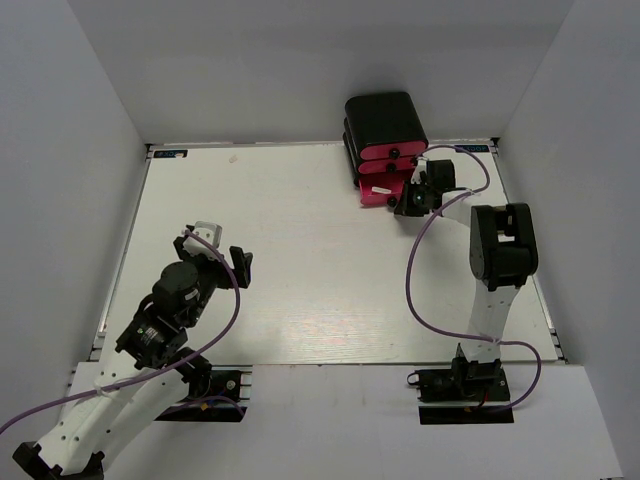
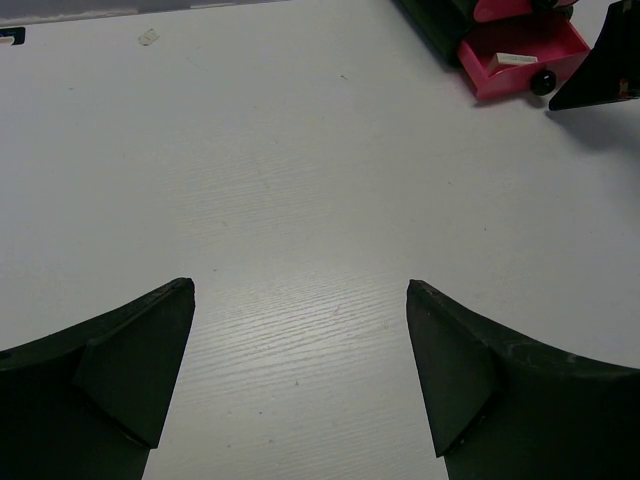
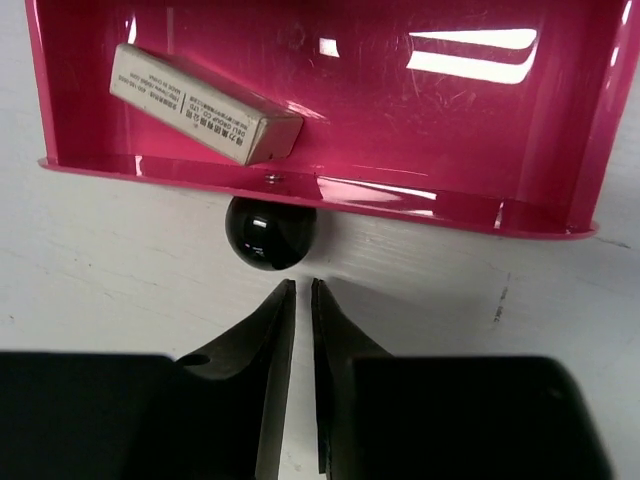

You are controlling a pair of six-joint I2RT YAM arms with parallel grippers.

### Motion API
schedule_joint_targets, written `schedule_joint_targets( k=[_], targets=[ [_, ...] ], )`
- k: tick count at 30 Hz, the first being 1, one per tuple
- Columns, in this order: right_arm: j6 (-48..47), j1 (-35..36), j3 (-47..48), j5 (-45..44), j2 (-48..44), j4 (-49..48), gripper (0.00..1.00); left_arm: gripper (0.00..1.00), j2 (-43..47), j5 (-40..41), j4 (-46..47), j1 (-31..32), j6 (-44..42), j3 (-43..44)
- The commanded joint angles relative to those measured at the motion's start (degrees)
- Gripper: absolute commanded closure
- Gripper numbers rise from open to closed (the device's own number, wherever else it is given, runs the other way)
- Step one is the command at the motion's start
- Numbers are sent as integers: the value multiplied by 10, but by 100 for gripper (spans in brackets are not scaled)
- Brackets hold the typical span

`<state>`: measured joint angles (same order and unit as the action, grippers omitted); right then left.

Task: Sort the stationery into containers
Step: Close the drawer at the center of the board.

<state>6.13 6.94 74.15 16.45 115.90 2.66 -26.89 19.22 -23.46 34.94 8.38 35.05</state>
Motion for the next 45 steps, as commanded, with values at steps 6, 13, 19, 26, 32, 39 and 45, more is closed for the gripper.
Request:
schedule_joint_targets(
  k=[6, 13, 19, 26, 32, 39, 45],
  targets=[
    [89, 4, -1, 12, 14, -96, 82, 4, -10, 10, 6, -1, -5, -1],
    [154, 6, -22, 27, 7, -178, 82, 4, -11, 15, 6, -1, -5, -1],
    [179, 5, -25, 15, 9, -221, 82, 4, -11, 26, 6, -1, -5, -1],
    [213, 4, -23, 14, 24, -273, 82, 4, -16, 31, 6, -1, -5, -1],
    [223, 3, -8, 14, 39, -279, 82, 3, -26, 31, 6, -1, -5, -1],
    [209, 2, -103, 40, -34, -329, 82, 3, -26, 36, 6, -1, -5, -1],
    [193, -3, -136, 25, -61, -320, 82, 3, -26, 36, 6, -1, -5, -1]
  ],
)
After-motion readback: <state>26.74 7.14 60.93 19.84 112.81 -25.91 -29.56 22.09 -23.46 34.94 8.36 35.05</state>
